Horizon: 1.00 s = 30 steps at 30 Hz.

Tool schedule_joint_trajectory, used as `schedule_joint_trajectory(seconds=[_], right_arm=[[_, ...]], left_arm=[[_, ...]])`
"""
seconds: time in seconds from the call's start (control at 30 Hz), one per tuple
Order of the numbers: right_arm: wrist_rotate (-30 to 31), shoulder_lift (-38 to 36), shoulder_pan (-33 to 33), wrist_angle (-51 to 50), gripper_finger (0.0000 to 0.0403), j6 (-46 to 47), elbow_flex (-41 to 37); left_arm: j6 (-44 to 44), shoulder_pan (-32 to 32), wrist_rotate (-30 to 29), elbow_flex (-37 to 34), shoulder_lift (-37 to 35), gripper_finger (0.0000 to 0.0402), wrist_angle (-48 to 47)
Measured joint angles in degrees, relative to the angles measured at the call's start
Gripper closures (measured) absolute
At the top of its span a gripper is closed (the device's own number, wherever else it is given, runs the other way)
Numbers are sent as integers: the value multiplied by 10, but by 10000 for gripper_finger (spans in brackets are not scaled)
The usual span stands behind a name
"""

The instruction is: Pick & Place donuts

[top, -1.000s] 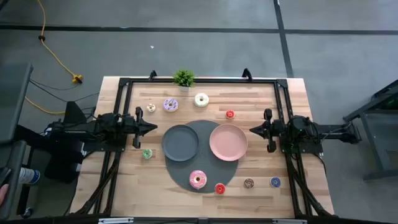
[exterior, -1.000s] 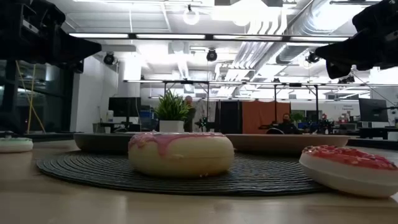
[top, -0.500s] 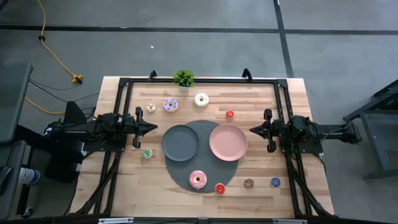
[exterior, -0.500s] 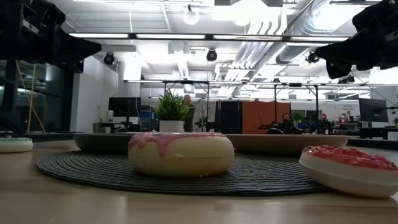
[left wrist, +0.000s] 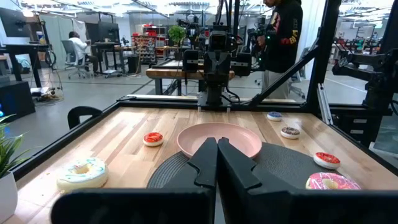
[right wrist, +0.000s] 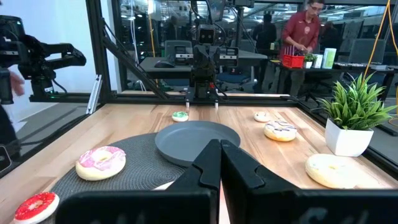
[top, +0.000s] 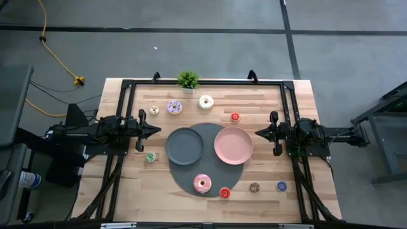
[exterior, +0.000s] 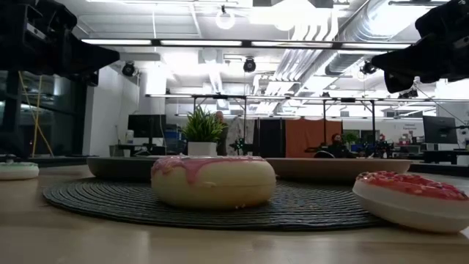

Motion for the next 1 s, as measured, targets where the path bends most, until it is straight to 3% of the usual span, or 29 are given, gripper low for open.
schedule_joint_trajectory(seconds=[0.33,0.43,0.67,1.0], right_arm=[[0,0,0,0,402,0,0],[0,0,0,0,402,0,0],[0,0,0,0,402,0,0],[0,0,0,0,402,0,0]], left_arm=[[-3,0,-9,0,0,401,6],[-40,0,-12,9,0,401,0],[-92,0,38,73,0,401,5],[-124,0,21,138,0,401,4]])
